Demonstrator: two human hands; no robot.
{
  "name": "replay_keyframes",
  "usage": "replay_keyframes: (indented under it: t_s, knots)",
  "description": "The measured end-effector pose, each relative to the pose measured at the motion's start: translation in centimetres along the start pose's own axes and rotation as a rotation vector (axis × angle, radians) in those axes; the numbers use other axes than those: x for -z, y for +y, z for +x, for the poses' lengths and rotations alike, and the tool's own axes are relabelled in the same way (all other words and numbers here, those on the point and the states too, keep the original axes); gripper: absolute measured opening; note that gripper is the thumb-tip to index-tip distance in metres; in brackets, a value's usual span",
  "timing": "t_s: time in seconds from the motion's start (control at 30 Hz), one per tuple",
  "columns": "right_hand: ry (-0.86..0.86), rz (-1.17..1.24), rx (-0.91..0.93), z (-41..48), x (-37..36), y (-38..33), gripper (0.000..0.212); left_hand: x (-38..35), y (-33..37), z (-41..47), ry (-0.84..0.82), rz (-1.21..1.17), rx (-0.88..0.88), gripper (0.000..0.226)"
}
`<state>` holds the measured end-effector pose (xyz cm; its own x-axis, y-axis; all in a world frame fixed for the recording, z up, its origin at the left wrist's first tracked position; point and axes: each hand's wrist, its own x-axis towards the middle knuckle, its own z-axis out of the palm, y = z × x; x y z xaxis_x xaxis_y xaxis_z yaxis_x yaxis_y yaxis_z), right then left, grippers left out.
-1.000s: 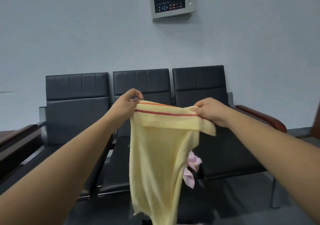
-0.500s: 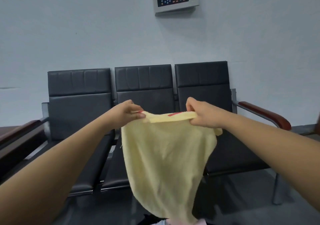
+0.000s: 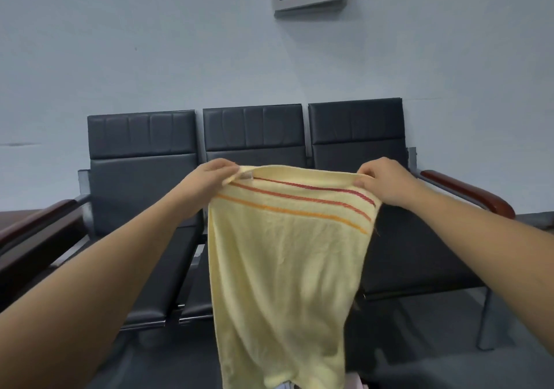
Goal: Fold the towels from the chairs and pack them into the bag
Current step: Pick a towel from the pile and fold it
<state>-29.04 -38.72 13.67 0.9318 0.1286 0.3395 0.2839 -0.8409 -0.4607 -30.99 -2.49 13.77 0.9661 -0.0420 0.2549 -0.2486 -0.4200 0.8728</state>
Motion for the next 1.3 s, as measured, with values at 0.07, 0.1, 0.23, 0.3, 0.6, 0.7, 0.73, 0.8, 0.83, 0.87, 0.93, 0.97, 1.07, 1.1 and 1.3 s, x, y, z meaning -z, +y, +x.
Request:
replay_keyframes:
  t_s: [0.07, 0.1, 0.23, 0.3, 0.6, 0.7, 0.73, 0.8, 0.83, 0.87, 0.93, 0.97, 1.07, 1.1, 1.3]
  knots:
    - [0.027, -0.018, -0.013, -0.2, -0.1, 0.6, 0.015, -0.1, -0.4, 0.1, -0.028, 0.326, -0.024, 0.039]
    - [0.033, -0.04, 0.001, -0.3, -0.2, 0.8, 0.014, -0.2, -0.6, 0.2, 0.003, 0.448, -0.061, 0.039]
    - [0.121, -0.012, 0.025, -0.2, -0.7, 1.0, 0.014, -0.6, -0.5, 0.5, 0.091, 0.513, -0.089, 0.038]
    - [0.198, 0.144, -0.056, 0.3, -0.8, 0.9, 0.008, -0.7, 0.0, 0.3, 0.063, 0.481, -0.047, 0.061]
    - [0.32, 0.598, -0.353, 1.2, -0.8, 1.3, 0.01, 0.0, -0.1, 0.8, -0.055, 0.693, 0.096, 0.027]
    - [0.357, 0.635, -0.386, 1.4, -1.4, 1.3, 0.011, 0.0, -1.0, 0.8, -0.12, 0.488, 0.08, 0.018]
    - [0.363, 0.635, -0.376, 1.5, -1.6, 1.1, 0.014, -0.1, -1.1, 0.7, -0.147, 0.361, 0.082, 0.021]
    - [0.38, 0.61, -0.341, 1.7, -2.1, 0.6, 0.02, -0.4, -1.0, 0.4, -0.21, 0.095, 0.091, 0.018]
    - [0.386, 0.581, -0.315, 1.7, -2.2, 0.1, 0.022, -0.7, -0.7, 0.3, -0.241, -0.014, 0.086, 0.016]
    - [0.381, 0.545, -0.283, 1.7, -2.4, -0.4, 0.023, -0.9, -0.5, 0.1, -0.267, -0.111, 0.079, 0.015]
    - [0.331, 0.49, -0.214, 1.8, -2.7, -1.5, 0.026, -1.4, 0.1, 0.1, -0.307, -0.238, 0.048, 0.017]
    - [0.29, 0.483, -0.184, 1.8, -2.9, -2.2, 0.03, -1.5, 0.4, 0.2, -0.323, -0.269, 0.032, 0.014]
    - [0.148, 0.516, -0.109, 1.5, -3.8, -4.2, 0.037, -2.1, 1.5, 0.2, -0.386, -0.307, 0.005, 0.009]
    - [0.104, 0.533, -0.085, 1.5, -4.2, -4.8, 0.037, -2.4, 1.7, 0.2, -0.41, -0.302, 0.004, 0.009]
    - [-0.091, 0.569, 0.142, 0.2, -5.5, -7.7, 0.014, -3.4, 2.0, 0.5, -0.551, -0.233, 0.027, 0.024]
